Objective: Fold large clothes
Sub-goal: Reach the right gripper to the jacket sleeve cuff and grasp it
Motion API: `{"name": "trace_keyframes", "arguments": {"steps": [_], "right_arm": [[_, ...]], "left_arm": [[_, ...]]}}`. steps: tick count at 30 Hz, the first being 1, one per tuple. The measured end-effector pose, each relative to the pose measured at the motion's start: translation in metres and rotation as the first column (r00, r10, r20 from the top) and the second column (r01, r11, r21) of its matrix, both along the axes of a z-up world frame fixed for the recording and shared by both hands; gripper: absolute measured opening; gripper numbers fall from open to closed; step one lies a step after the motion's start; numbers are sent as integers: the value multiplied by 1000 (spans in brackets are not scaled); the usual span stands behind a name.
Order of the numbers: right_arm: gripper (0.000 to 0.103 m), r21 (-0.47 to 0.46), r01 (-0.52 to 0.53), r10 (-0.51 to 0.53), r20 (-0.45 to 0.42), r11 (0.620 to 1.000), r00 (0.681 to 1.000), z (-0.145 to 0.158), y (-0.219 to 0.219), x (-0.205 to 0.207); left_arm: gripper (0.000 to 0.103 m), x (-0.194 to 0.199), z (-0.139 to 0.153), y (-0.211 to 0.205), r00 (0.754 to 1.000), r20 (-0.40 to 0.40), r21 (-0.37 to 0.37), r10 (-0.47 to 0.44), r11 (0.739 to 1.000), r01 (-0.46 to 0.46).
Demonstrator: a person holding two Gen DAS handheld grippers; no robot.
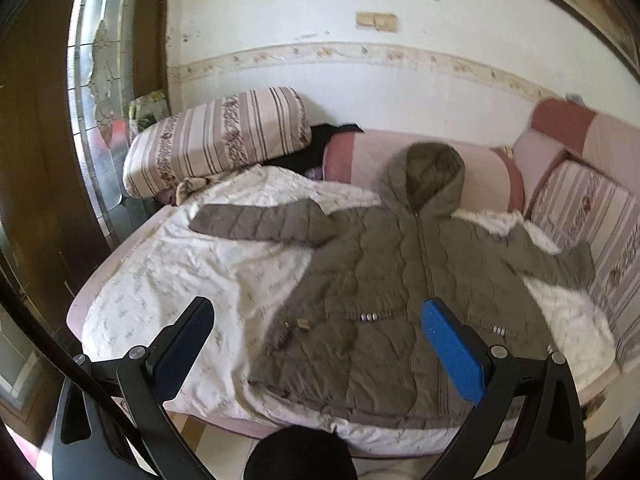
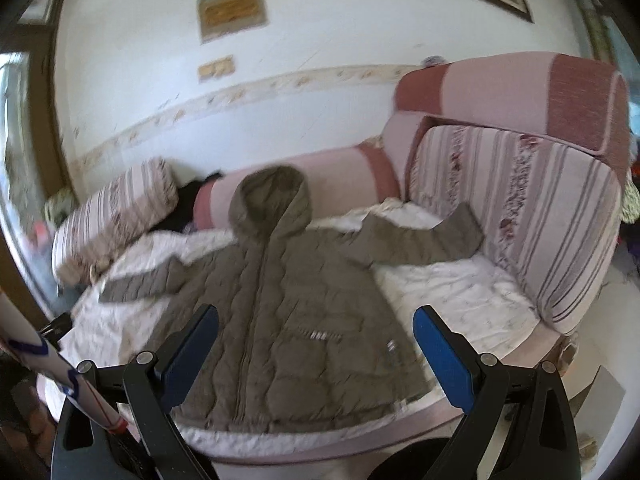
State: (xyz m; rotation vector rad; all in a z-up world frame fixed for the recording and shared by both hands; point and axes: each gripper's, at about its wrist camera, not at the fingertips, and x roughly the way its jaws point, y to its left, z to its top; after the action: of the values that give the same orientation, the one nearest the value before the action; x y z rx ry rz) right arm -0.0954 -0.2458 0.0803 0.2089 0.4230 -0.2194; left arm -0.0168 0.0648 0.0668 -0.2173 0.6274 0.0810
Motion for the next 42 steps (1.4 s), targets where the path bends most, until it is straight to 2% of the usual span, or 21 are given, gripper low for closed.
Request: {"name": "trace_keyframes", "arguments": {"steps": [2,5,10,13,18,23,27,30,33,36,38,40,42], "right_arm": [[100,24,25,-25,24,999,999,12,-17,-4],[100,54,33,-36,51,998,998,23,-39,-7],[100,92,59,-65,71,994,995,39,-79,-5],[100,107,95,-102,62,990,993,44,-104,3],[100,100,182,-187,48,978,981,51,-144,21],[100,139,258,-257,-25,956,966,39,-191,54],[100,190,307,-285,-131,933,949,14,-229,95],[100,224,332,-293,-191,916,937,-9,-248,120],[100,270,359,-295,-252,893,922,-37,-271,148],[94,298,395,-300,-317,869,900,-68,-296,176],[85,307,410,-305,-336,859,891,-82,-307,191],[82,311,428,-320,-342,849,883,-94,-319,206],[81,288,456,-363,-323,842,874,-101,-327,219]], "left_arm": [[103,7,18,2,999,-36,7,25,1000,-24],[103,18,39,12,998,-30,-10,51,999,-51],[103,43,62,23,999,1,-39,41,998,-41],[103,64,71,17,999,17,-30,27,999,-26],[103,108,71,1,999,29,-7,18,1000,-18],[103,159,34,-26,1000,-22,-15,16,1000,-16],[103,198,-23,-55,993,-116,7,-9,1000,10],[103,231,-69,-78,979,-204,29,-18,999,24],[103,257,-105,-93,968,-251,27,-20,999,28],[103,274,-139,-106,971,-238,46,-25,998,37],[103,284,-156,-115,970,-240,88,-24,995,46],[103,294,-162,-120,966,-255,91,-50,993,75],[103,297,-160,-126,973,-220,109,-69,989,95]]}}
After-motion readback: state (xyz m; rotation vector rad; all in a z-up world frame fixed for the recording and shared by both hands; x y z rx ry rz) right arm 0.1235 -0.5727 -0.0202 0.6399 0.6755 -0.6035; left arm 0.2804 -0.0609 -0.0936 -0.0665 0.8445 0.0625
